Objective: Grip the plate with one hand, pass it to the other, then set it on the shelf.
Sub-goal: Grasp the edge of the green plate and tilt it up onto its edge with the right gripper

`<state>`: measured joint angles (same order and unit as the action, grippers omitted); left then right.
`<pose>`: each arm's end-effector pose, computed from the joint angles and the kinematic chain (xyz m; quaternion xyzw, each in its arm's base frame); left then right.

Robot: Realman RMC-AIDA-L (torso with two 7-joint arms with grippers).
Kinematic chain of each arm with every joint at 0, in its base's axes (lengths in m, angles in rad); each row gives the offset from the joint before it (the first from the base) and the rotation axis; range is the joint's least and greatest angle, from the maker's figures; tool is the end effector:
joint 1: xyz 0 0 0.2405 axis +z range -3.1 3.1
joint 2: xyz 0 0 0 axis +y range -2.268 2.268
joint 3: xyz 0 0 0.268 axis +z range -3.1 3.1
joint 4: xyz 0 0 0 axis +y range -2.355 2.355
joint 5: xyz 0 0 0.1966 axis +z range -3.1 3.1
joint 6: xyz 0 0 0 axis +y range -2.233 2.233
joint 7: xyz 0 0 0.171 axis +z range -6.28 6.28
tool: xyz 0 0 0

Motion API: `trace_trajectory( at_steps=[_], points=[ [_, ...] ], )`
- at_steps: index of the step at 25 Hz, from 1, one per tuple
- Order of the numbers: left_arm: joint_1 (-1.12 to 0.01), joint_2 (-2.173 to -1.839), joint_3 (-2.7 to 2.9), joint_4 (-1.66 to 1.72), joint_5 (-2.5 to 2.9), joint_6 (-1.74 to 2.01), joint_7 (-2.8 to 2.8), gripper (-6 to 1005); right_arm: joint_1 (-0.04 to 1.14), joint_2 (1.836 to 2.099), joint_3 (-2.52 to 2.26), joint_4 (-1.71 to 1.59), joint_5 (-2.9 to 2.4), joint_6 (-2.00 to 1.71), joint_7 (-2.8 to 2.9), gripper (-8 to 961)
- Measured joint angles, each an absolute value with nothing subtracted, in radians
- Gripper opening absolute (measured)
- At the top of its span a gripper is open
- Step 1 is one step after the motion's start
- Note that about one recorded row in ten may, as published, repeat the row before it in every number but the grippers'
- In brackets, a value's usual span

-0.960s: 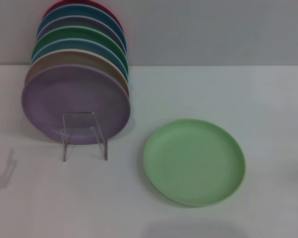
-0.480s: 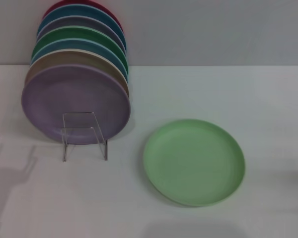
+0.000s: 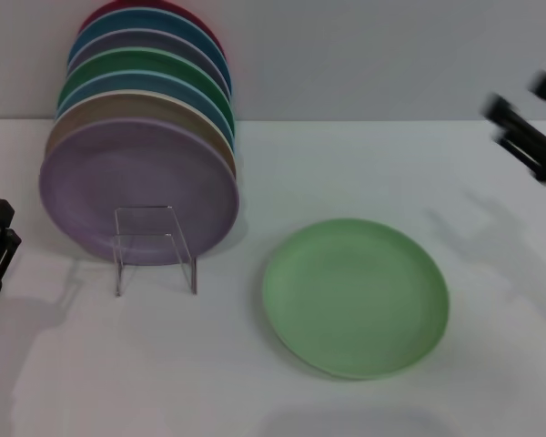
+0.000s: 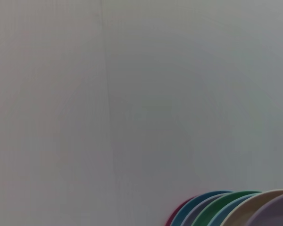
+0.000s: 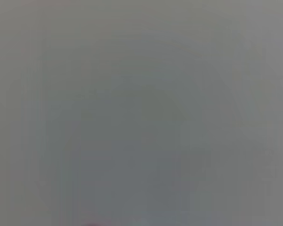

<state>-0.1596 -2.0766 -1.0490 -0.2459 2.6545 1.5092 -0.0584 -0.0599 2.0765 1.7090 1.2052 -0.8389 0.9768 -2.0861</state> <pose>-0.3261 0.2655 0.0059 -0.6776 -0.1262 -0.3436 0.6378 0.2371 0.3048 0.0485 -0.7880 0.1608 0.3932 0.4456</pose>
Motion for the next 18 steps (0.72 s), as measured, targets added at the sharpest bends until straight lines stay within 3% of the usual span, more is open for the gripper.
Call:
trace_trajectory(
  at_steps=[3, 4, 7, 11, 18],
  points=[
    [-0.159, -2.077, -1.049, -0.247, 2.658, 1.509, -0.058, 793, -0.069, 2.074, 1.645, 1.536, -1.213, 0.694, -1.694, 700],
    [-0.157, -2.077, -1.049, -0.247, 2.659, 1.512, -0.058, 793, -0.016, 2.073, 1.642, 1.686, -1.552, 0.6, -1.357, 698],
    [-0.155, -2.075, -1.049, -0.247, 2.658, 1.514, -0.058, 794, 0.062, 2.069, 1.651, 1.751, -1.858, 0.599, -1.05, 696],
    [-0.157, -2.074, -1.049, -0.247, 2.653, 1.513, -0.06, 794, 0.277, 2.071, 1.736, 1.724, -2.4, 0.926, -0.414, 697],
    [-0.157, -2.074, -1.049, -0.252, 2.652, 1.511, -0.064, 793, 0.402, 2.066, 1.829, 1.643, -2.519, 1.302, -0.266, 697]
  ],
)
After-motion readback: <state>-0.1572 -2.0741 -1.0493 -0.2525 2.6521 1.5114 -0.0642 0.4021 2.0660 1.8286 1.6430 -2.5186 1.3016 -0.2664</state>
